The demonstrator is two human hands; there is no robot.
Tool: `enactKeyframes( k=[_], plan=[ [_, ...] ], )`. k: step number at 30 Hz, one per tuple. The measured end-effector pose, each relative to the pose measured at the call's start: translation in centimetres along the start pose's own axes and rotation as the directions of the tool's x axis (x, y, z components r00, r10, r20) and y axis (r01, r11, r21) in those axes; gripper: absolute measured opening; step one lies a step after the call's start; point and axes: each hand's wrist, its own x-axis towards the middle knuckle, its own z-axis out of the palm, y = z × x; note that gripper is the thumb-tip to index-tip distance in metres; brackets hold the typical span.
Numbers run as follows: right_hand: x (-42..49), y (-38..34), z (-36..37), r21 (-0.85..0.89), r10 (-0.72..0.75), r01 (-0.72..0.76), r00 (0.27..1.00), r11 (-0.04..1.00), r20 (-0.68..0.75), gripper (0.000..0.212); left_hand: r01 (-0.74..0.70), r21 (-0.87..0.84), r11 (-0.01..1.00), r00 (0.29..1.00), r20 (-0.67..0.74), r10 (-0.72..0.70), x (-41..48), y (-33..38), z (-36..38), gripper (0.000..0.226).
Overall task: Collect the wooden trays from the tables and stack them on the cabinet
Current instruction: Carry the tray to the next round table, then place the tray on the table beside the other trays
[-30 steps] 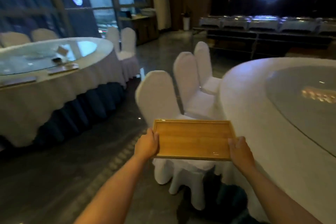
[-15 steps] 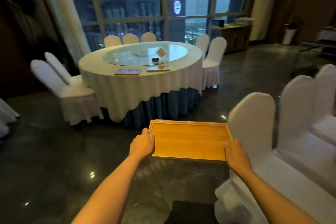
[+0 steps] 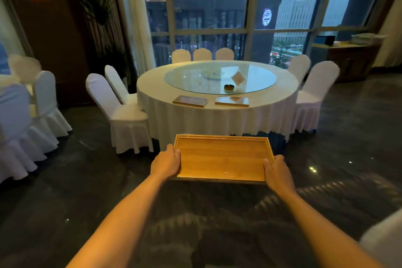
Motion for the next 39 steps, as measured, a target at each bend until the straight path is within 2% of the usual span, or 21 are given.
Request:
enactKeyframes(
  k=[8,18,24,28,36,39],
  plan=[
    [14.8,-4.5,10.1,-0.030,0.011,-0.011,1.000,0.999,-0.003,0.018,0.030,-0.002,1.000,1.000,0.009,-0.030,17.8,-3.2,2.1,0.039],
    [34.2,-15.4,20.7,0.033,0.038,-0.038,0.999,0.999,-0.004,0.018,-0.018,-0.080,0.997,1.000,0.009,0.019,43.1,-6.0,-0.4,0.040],
    [45.3,-16.5,27.3,0.099,0.095,-0.095,0.995,0.991,0.005,0.017,0.016,-0.058,0.998,0.999,0.029,-0.014,55.2,-6.9,2.9,0.041],
    [54.1,-16.8,32.2,0.150,0.166,-0.168,0.986,0.974,0.023,0.033,0.039,-0.003,0.999,0.999,0.019,-0.039,63.7,-7.1,5.7,0.044],
    [68.6,-18.2,39.3,0.149,0.226,-0.230,0.973,0.962,0.039,0.036,0.084,0.049,0.995,0.995,0.042,-0.086,79.7,-6.9,8.7,0.048],
    [72.1,-18.6,41.4,0.140,0.289,-0.295,0.955,0.945,0.057,0.038,0.121,0.050,0.991,0.988,0.086,-0.125,84.3,-7.4,10.0,0.049]
  ],
)
